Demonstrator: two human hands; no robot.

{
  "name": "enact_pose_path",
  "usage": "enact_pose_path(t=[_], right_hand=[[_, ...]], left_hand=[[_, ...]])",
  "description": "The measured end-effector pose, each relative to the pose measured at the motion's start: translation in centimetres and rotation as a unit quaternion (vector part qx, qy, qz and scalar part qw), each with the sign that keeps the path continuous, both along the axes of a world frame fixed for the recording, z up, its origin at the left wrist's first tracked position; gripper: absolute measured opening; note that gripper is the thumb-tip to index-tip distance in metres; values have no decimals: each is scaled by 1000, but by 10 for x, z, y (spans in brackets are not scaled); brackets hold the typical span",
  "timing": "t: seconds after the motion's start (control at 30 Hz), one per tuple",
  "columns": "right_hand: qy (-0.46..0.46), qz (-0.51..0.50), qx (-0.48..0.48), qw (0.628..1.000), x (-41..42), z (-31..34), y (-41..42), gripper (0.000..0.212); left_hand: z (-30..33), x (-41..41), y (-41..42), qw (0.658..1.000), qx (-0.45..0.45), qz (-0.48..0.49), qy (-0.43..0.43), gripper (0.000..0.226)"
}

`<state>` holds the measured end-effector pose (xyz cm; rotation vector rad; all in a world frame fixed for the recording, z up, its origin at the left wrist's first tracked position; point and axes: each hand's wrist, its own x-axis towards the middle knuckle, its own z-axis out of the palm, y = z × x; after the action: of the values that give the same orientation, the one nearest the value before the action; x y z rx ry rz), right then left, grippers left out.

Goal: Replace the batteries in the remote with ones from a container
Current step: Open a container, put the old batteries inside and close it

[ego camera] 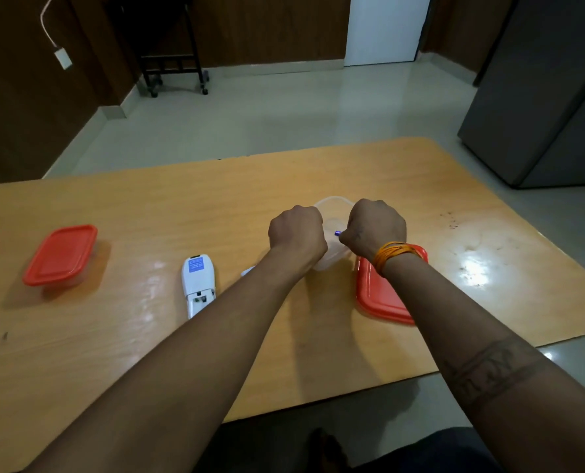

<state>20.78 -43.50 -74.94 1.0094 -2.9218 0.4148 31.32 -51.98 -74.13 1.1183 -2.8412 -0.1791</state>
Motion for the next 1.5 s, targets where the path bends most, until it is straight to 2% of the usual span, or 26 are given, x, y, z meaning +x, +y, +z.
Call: enact_pose_path(t=[0.1,0.2,0.3,0.33,0.4,0.47,0.6,0.63,0.67,0.73,0.8,0.87,0.97,1.13,1.27,1.37,1.5], right_hand=[[7,4,2,1000,2,0,1,14],[3,16,-21,1000,7,4,7,18],[2,11,-85,996,12,12,20,23],[1,10,-107,994,13,15,26,24],[4,4,-140,990,17,18,43,24],[4,-9,-167,986,19,17,63,24],[-42,-84,-182,979,25,2,106,24],[-56,-105,-175,977,26,-5,115,23],[-70,-123,-167,976,26,-12,124,23],[-94,-150,-146,973,25,-25,138,29],[-113,-162,-141,970,23,-34,146,40],[-123,-163,-155,967,23,-39,148,47],[-131,-176,-162,962,20,-43,148,53],[-183,-209,-194,941,18,-41,149,57],[-231,-214,-223,923,20,-40,150,51],[-252,-230,-237,909,22,-36,152,35],[-307,-254,-305,865,26,-30,157,24]], left_hand=[[-2,-1,-1,1000,-6,-6,-6,34],[3,3,-3,1000,5,10,20,36],[12,12,-2,994,23,18,109,15],[14,16,2,988,40,29,149,23],[19,27,14,965,99,53,236,30],[20,39,32,939,166,65,295,22],[3,58,65,868,350,73,345,11],[-2,60,72,850,395,75,341,12],[-7,62,78,843,424,71,324,26],[-15,60,90,845,458,53,271,63],[-15,56,100,841,489,24,231,77],[-13,53,107,832,510,0,219,66],[-10,50,114,843,499,-12,199,45],[-10,44,118,856,483,-14,184,52],[-10,41,121,869,463,-11,174,53],[-10,41,122,880,443,-6,172,51],[-12,41,120,872,454,0,183,54]])
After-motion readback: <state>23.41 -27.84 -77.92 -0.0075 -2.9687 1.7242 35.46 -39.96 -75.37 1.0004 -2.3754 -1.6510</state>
